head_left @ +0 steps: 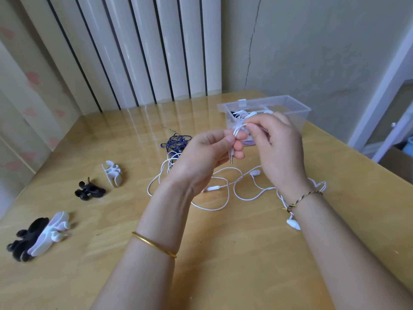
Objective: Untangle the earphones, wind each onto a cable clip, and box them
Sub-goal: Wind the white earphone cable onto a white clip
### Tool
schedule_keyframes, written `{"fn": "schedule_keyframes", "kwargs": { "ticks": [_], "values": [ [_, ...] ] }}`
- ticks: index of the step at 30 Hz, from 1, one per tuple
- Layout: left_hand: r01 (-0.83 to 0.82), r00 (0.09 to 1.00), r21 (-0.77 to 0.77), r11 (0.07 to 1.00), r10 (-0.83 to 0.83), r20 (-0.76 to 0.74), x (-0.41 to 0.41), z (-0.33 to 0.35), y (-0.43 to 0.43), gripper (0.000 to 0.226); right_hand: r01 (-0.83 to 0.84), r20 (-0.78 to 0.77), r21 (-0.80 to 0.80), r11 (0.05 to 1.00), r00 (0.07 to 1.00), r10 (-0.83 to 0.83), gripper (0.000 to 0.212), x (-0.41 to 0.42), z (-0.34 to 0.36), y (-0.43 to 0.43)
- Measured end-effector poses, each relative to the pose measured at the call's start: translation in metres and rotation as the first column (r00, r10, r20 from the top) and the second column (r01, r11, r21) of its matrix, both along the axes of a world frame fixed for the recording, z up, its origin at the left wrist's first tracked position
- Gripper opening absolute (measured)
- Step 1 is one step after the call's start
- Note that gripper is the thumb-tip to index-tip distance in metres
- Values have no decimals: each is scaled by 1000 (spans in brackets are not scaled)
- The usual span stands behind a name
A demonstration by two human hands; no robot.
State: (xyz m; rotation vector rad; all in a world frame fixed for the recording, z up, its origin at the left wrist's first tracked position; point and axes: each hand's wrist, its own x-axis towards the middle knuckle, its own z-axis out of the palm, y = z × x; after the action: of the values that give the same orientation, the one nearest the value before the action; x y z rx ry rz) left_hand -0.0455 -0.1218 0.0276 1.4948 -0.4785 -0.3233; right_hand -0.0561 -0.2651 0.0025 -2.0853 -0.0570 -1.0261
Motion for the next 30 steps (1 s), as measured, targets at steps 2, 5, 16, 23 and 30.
{"fn": "schedule_keyframes", "kwargs": {
  "ticks": [2, 5, 16, 23, 30],
  "values": [
    [-27, 991, -176, 984, 3, -137, 0, 5, 1, 24, -49, -86, 46, 998, 995, 53, 15, 3, -3, -2],
    [-172, 957, -394, 903, 59, -283, 4, 9, 3, 21, -209, -294, 5, 978, 934, 202, 14, 0, -3, 3],
    [-398, 845, 74, 914, 333, 418, 8, -10, 2, 18, -250, -126, 36, 968, 959, 252, 12, -14, 16, 6],
    [-106, 974, 218, 970, 57, 220, -1, -4, -2, 28, -30, -54, 55, 998, 998, 33, 12, -4, 3, -5],
    [27, 999, 51, 998, -28, 20, 0, 2, 3, 29, -55, -155, 162, 985, 985, 80, 11, 1, -2, -5]
  ]
}}
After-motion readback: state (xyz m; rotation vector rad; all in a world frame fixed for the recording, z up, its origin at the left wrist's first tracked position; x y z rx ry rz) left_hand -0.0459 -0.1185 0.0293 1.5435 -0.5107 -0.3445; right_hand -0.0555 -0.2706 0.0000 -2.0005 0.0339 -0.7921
